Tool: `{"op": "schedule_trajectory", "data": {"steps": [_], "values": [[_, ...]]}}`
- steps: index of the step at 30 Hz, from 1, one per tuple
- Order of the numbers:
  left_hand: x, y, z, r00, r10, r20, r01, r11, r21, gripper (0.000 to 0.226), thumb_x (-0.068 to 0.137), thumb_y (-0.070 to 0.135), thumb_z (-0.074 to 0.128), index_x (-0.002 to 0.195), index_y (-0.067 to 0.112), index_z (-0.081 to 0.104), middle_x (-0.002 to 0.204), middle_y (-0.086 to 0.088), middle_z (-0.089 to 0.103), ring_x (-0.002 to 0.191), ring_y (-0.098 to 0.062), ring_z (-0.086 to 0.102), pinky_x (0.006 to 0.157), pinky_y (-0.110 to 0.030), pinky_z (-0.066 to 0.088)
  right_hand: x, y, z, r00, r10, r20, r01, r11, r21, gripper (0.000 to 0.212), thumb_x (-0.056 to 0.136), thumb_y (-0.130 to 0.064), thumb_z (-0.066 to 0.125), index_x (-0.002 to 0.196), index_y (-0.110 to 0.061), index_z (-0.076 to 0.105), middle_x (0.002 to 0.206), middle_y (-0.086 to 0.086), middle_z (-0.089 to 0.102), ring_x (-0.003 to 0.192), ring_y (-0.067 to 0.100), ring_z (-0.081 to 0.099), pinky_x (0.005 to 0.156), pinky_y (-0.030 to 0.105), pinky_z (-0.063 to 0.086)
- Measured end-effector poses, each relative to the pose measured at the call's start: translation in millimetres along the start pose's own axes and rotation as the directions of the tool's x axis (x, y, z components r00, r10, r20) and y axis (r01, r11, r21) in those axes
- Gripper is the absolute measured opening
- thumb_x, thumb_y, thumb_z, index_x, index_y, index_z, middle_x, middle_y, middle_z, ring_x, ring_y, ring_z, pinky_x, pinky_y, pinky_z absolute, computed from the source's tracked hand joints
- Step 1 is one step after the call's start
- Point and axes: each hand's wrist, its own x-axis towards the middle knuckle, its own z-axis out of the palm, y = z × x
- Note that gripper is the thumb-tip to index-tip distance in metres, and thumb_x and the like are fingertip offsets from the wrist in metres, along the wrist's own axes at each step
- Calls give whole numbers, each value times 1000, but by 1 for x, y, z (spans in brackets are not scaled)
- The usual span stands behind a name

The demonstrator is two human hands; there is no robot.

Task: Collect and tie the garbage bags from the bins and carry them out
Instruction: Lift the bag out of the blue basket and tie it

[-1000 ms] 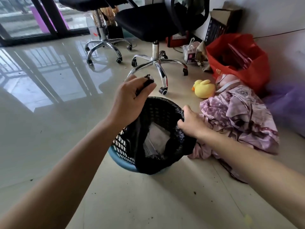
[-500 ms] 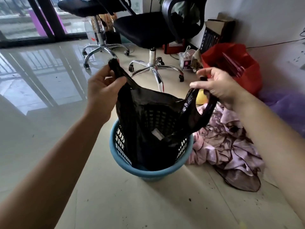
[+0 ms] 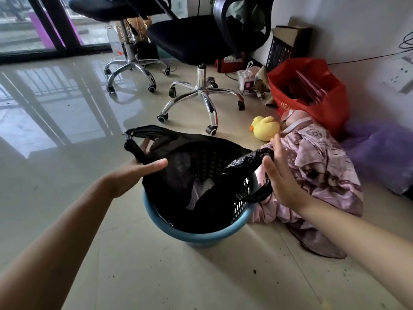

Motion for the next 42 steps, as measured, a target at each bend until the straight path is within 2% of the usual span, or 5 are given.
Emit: {"op": "schedule_trajectory", "data": {"steps": [6,12,19,30,42], "values": [[4,-7,-20,977,-165,133,142,976,167,86,75,51,81,148,27,42,159,8,36,142,-9,40,119,-37,31,-22,18,23,997,-6,80,9,999,-33,112,78,-89,30,157,-15,-1,166,2,3,152,13,-2,124,46,6],[26,15,30,989,-11,-146,23,996,84,35,103,41,42,114,20,67,114,0,74,110,-12,68,102,-27,48,-23,1,36,880,-116,460,315,868,-383,136,64,-90,49,146,-20,-35,154,-7,-41,143,9,-35,118,33,-12],[46,34,69,956,206,-211,-183,975,122,21,108,23,37,98,36,49,91,40,62,90,19,56,90,-11,44,8,18,35,939,-193,285,336,693,-638,123,74,-76,61,155,-19,-13,163,11,-4,152,24,-5,120,32,-8],[51,134,31,787,-48,-615,-387,738,-553,50,106,41,38,81,10,68,56,-1,60,63,-22,66,85,-45,57,103,-93,34,938,286,-198,-180,887,426,38,95,-50,49,83,-16,58,75,-2,59,72,14,56,70,27,46],[-50,298,-83,497,314,-809,-674,726,-133,12,88,-1,59,83,6,51,48,3,31,37,-8,33,44,-21,33,170,-327,66,951,-248,-184,304,858,414,104,69,-76,66,151,-23,32,154,-4,40,142,12,35,120,41,25]]}}
